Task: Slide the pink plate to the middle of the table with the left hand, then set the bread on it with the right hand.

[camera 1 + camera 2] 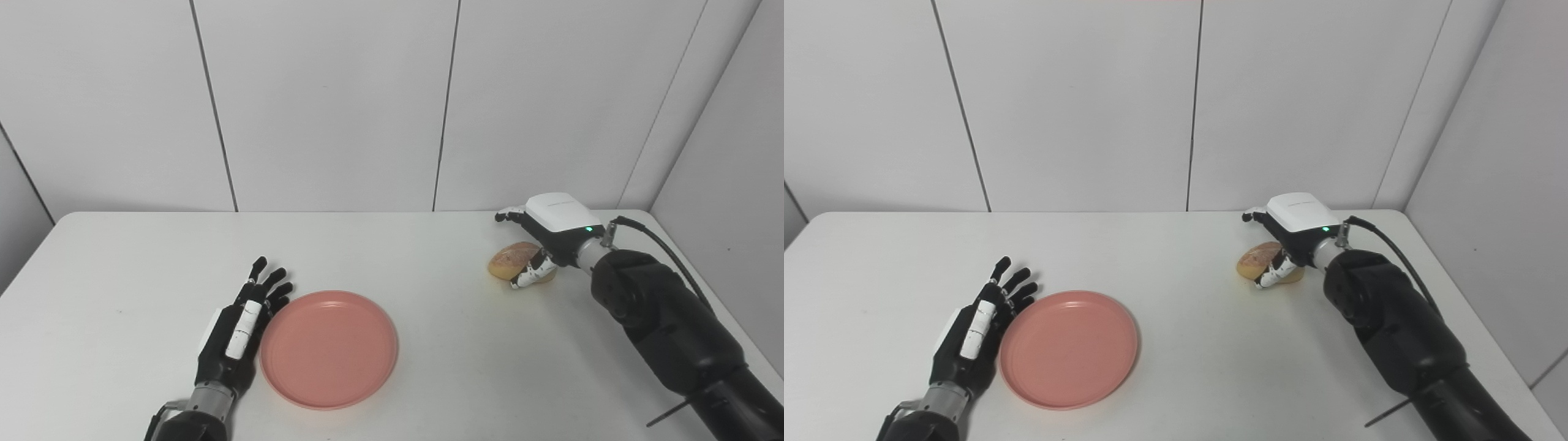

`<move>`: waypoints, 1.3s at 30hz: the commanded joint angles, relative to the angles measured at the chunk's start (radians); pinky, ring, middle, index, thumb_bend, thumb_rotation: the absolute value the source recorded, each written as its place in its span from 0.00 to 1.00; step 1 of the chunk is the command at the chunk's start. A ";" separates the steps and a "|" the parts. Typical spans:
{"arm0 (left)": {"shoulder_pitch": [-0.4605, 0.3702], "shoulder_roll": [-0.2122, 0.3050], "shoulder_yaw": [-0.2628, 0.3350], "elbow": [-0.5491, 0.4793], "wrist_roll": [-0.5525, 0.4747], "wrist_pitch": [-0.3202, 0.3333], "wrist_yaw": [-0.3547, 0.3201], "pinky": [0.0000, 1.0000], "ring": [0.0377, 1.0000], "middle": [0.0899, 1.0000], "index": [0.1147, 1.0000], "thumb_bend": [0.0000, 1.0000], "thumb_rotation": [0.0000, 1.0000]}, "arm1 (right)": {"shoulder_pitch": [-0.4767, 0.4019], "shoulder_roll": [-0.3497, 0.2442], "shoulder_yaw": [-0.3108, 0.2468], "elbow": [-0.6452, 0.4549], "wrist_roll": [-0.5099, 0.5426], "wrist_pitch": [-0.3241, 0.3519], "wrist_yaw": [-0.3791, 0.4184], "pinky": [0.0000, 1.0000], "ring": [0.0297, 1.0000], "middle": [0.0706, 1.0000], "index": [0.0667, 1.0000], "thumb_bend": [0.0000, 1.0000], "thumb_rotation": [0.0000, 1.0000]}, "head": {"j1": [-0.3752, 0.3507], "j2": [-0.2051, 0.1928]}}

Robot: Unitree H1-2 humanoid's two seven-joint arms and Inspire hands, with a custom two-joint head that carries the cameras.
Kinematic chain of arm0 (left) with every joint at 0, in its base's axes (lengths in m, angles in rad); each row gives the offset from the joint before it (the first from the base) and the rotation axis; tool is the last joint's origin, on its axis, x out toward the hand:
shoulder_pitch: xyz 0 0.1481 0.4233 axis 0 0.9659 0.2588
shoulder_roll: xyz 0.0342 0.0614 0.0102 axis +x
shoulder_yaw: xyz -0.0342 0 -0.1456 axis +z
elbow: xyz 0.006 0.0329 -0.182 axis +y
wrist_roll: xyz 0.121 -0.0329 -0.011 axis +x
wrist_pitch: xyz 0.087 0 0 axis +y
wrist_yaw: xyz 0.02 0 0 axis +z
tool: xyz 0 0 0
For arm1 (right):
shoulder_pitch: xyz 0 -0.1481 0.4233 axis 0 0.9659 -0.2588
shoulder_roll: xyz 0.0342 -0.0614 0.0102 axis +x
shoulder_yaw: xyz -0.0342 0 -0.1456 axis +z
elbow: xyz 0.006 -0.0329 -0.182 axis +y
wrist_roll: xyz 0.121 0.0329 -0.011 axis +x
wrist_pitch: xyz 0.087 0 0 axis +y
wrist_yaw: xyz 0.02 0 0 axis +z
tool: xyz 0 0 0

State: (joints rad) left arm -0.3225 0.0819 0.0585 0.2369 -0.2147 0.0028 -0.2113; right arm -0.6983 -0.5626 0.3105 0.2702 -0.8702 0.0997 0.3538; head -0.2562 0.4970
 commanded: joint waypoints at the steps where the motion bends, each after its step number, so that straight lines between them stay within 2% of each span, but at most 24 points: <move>1: 0.035 -0.017 -0.008 0.023 0.005 0.006 0.010 0.90 0.87 0.91 0.97 0.88 0.78 | -0.064 -0.035 0.005 0.006 -0.017 -0.034 -0.033 0.67 0.80 0.82 0.80 1.00 0.24 | 0.001 0.001; 10: 0.040 -0.016 -0.014 0.014 0.011 0.013 0.015 0.90 0.87 0.91 0.97 0.88 0.78 | -0.111 -0.062 0.084 0.084 -0.092 -0.052 -0.052 0.67 0.79 0.81 0.79 1.00 0.25 | 0.005 0.004; 19: 0.041 -0.020 -0.018 0.016 0.020 0.007 0.018 0.88 0.87 0.91 0.97 0.85 0.77 | -0.124 -0.057 0.105 0.146 -0.096 -0.066 -0.070 0.69 0.80 0.82 0.79 1.00 0.23 | 0.012 0.007; 24: 0.044 -0.025 -0.018 0.008 0.019 0.013 0.021 0.89 0.87 0.90 0.97 0.83 0.77 | -0.131 -0.037 0.119 0.204 -0.087 -0.078 -0.099 0.62 0.73 0.79 0.73 1.00 0.18 | 0.015 0.012; 26: 0.045 -0.026 -0.018 0.006 0.021 0.014 0.022 0.89 0.87 0.90 0.97 0.84 0.77 | -0.135 -0.032 0.128 0.215 -0.087 -0.077 -0.094 0.58 0.68 0.75 0.69 0.96 0.15 | 0.017 0.012; 27: 0.045 -0.026 -0.019 0.004 0.023 0.016 0.024 0.87 0.86 0.89 0.96 0.85 0.77 | -0.136 -0.031 0.131 0.218 -0.086 -0.077 -0.091 0.53 0.64 0.69 0.65 0.93 0.13 | 0.017 0.012; 28: 0.047 -0.026 -0.020 0.001 0.025 0.018 0.025 0.87 0.86 0.88 0.96 0.85 0.77 | -0.136 -0.028 0.131 0.225 -0.075 -0.082 -0.091 0.49 0.59 0.63 0.62 0.85 0.10 | 0.019 0.012; 29: 0.047 -0.026 -0.021 -0.001 0.027 0.020 0.026 0.86 0.86 0.88 0.96 0.86 0.77 | -0.137 -0.025 0.130 0.230 -0.066 -0.087 -0.091 0.41 0.48 0.51 0.58 0.66 0.03 | 0.019 0.012; 30: 0.047 -0.026 -0.021 -0.002 0.025 0.020 0.024 0.86 0.86 0.88 0.96 0.86 0.77 | -0.136 -0.022 0.128 0.236 -0.055 -0.092 -0.095 0.40 0.47 0.49 0.58 0.64 0.02 | 0.021 0.014; 31: 0.047 -0.026 -0.021 -0.003 0.023 0.020 0.024 0.87 0.86 0.88 0.96 0.85 0.77 | -0.135 -0.021 0.127 0.241 -0.048 -0.095 -0.098 0.34 0.39 0.46 0.50 0.58 0.01 | 0.021 0.014; 34: 0.048 -0.025 -0.021 -0.005 0.016 0.020 0.019 0.88 0.86 0.89 0.96 0.85 0.76 | -0.127 -0.016 0.123 0.243 -0.029 -0.103 -0.109 0.29 0.33 0.44 0.46 0.54 0.00 | 0.023 0.017; 36: 0.050 -0.024 -0.021 -0.009 0.015 0.023 0.018 0.88 0.86 0.89 0.96 0.85 0.76 | -0.120 -0.012 0.120 0.242 -0.019 -0.101 -0.113 0.29 0.34 0.39 0.49 0.53 0.00 | 0.024 0.015; 39: 0.054 -0.023 -0.022 -0.015 0.019 0.027 0.020 0.88 0.86 0.89 0.96 0.85 0.76 | -0.105 -0.004 0.107 0.251 0.006 -0.106 -0.144 0.31 0.37 0.39 0.49 0.53 0.00 | 0.024 0.019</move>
State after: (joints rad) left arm -0.3060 0.0695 0.0438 0.2066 -0.1958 0.0107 -0.1930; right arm -0.7840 -0.5620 0.4369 0.5252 -0.8831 0.0230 0.2501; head -0.2332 0.5123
